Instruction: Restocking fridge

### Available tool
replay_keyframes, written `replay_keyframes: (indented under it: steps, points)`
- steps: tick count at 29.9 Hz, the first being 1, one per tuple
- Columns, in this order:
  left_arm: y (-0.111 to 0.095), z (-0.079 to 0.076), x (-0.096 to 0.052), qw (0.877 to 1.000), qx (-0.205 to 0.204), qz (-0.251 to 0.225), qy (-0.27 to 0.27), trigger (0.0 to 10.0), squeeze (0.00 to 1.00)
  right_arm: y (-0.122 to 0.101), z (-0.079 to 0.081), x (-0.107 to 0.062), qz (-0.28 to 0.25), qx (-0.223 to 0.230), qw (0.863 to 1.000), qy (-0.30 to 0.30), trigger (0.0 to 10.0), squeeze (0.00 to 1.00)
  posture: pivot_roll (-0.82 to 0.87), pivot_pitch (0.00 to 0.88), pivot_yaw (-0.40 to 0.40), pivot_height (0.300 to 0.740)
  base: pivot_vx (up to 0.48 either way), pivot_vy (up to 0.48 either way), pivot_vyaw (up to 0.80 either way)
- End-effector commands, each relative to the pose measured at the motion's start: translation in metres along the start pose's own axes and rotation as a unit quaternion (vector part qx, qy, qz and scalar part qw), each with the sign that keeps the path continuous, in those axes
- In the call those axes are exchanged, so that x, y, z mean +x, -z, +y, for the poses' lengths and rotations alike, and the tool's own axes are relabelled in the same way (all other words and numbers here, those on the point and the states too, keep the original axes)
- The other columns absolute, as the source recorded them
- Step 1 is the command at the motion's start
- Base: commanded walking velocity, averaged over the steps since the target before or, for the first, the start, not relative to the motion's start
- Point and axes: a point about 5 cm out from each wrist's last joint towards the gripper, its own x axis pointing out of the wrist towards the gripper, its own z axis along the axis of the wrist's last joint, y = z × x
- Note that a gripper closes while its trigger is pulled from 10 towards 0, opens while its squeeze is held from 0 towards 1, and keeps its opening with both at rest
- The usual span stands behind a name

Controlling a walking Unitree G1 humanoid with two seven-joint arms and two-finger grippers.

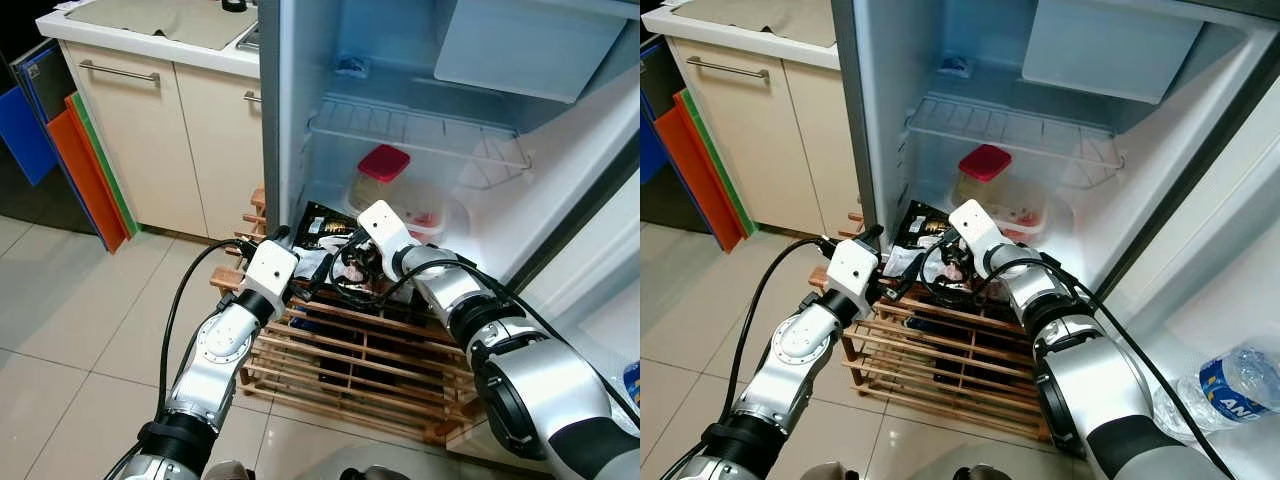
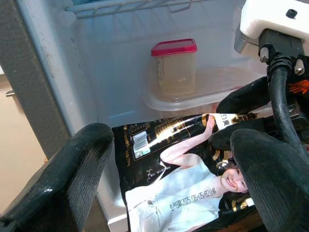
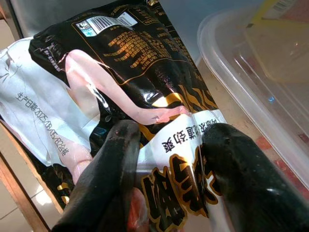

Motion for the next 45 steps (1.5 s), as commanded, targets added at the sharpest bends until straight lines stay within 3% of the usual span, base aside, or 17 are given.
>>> replay_keyframes:
  steps: [1, 28, 31, 34, 41, 45]
  points:
    - [-0.016, -0.003, 0.010, 0.999, 0.008, -0.030, 0.007, 10.0, 0.00, 0.010, 0.004, 0.000, 0.018, 0.012, 1.000, -0.007, 0.0, 0.00, 0.05, 0.011, -0.095, 0.740, 0.000, 0.000, 0.00]
    - [-0.017, -0.005, 0.007, 1.000, 0.012, -0.025, 0.004, 10.0, 0.00, 0.016, 0.008, 0.000, 0.010, 0.036, 0.999, 0.004, 0.0, 0.00, 0.07, 0.016, -0.105, 0.740, 0.000, 0.000, 0.00]
    - [-0.016, -0.003, 0.006, 1.000, 0.014, -0.023, -0.002, 10.0, 0.00, -0.029, -0.012, -0.003, -0.097, 0.087, 0.991, 0.026, 0.0, 0.00, 0.08, 0.010, -0.110, 0.740, 0.000, 0.000, 0.00]
    - [-0.017, -0.001, 0.005, 1.000, 0.014, -0.022, -0.006, 10.0, 0.00, -0.054, -0.027, -0.009, -0.162, 0.094, 0.982, 0.039, 0.0, 0.00, 0.08, 0.007, -0.109, 0.740, 0.000, 0.000, 0.00]
    - [-0.016, -0.002, 0.005, 1.000, 0.011, -0.020, -0.009, 10.0, 0.00, -0.069, -0.046, -0.020, -0.208, 0.094, 0.972, 0.063, 0.0, 0.00, 0.07, 0.003, -0.111, 0.740, 0.000, 0.000, 0.00]
    - [-0.016, -0.003, 0.005, 1.000, 0.010, -0.019, -0.009, 10.0, 0.00, -0.062, -0.053, -0.024, -0.204, 0.095, 0.972, 0.069, 0.0, 0.00, 0.06, 0.003, -0.112, 0.740, 0.000, 0.000, 0.00]
